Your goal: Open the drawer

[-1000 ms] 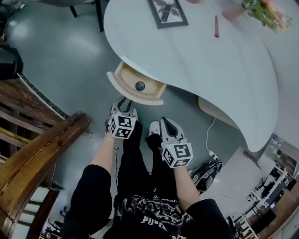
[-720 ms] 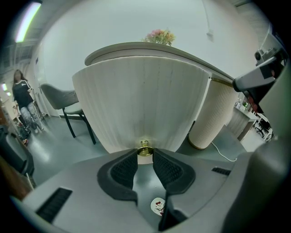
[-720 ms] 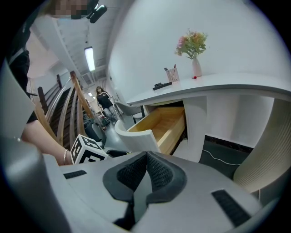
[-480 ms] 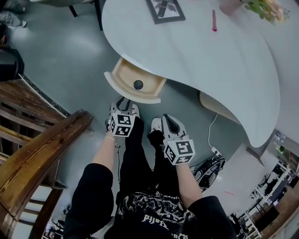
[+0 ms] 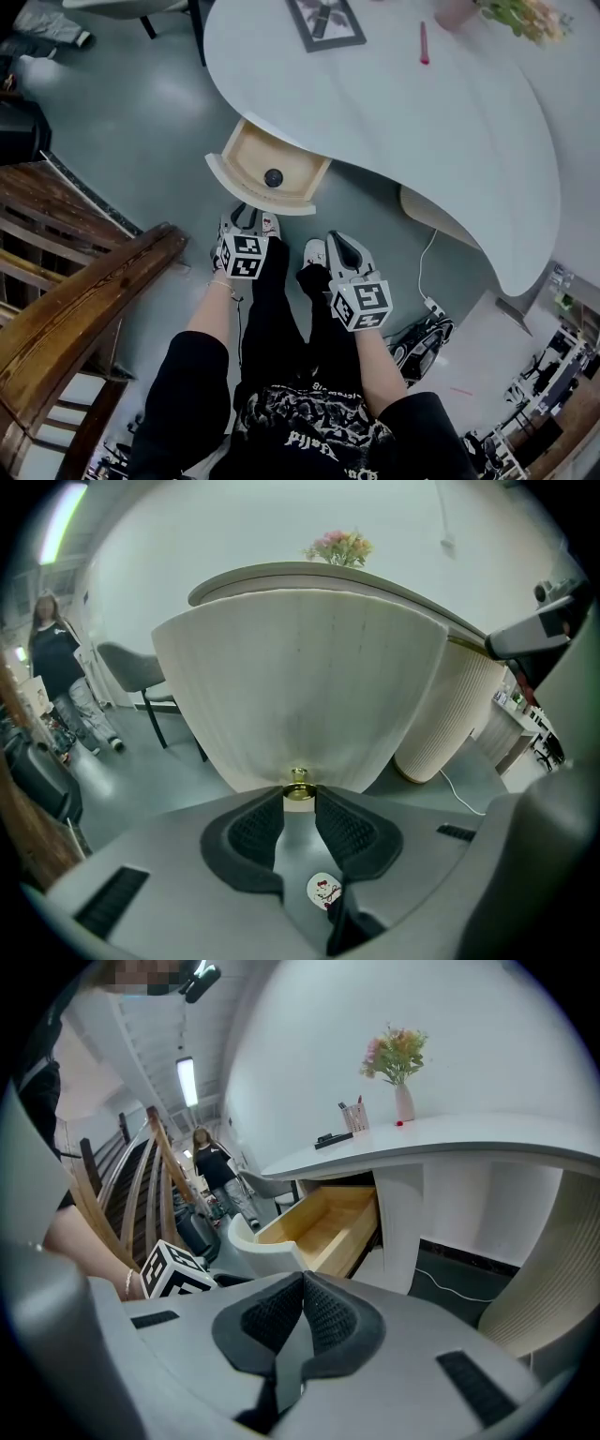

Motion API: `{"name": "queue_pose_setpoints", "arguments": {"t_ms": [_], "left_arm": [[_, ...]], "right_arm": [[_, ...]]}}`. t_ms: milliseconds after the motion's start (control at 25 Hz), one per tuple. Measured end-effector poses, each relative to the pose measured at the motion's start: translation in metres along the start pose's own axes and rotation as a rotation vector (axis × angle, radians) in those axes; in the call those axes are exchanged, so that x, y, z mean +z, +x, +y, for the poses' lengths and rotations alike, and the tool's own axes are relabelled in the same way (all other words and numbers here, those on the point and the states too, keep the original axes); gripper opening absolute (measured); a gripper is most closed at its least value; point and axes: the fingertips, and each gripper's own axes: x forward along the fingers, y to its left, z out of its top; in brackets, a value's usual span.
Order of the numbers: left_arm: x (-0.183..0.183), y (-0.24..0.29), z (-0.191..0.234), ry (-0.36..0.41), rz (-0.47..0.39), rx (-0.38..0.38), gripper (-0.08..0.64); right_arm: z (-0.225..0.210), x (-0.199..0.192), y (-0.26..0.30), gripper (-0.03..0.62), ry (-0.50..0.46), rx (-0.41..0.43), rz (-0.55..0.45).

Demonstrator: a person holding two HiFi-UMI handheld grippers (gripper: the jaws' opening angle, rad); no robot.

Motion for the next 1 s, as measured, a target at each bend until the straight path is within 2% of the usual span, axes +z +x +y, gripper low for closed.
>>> {"name": "queue_pose_setpoints", "arguments": {"t_ms": [440,760,1000], "left_arm": [[-0.013,-0.009,-0.001,-0.043,0.027,0.025,0.117],[-0.024,-0.017,-0.002,-0.033,0.048,0.031,0.117],[-0.032,-0.020,-0.002,-0.057,0.064,0.043,0.117]], "right_arm": [[-0.004,-0.006,-0.004,0.026,-0.002,0.001,0.009],[-0.008,-0.004,-0.008,0.026,-0.010,0.001,0.003],[-0.007,-0.006,-0.009,0.026,-0.013,0.006,0.008]]}}
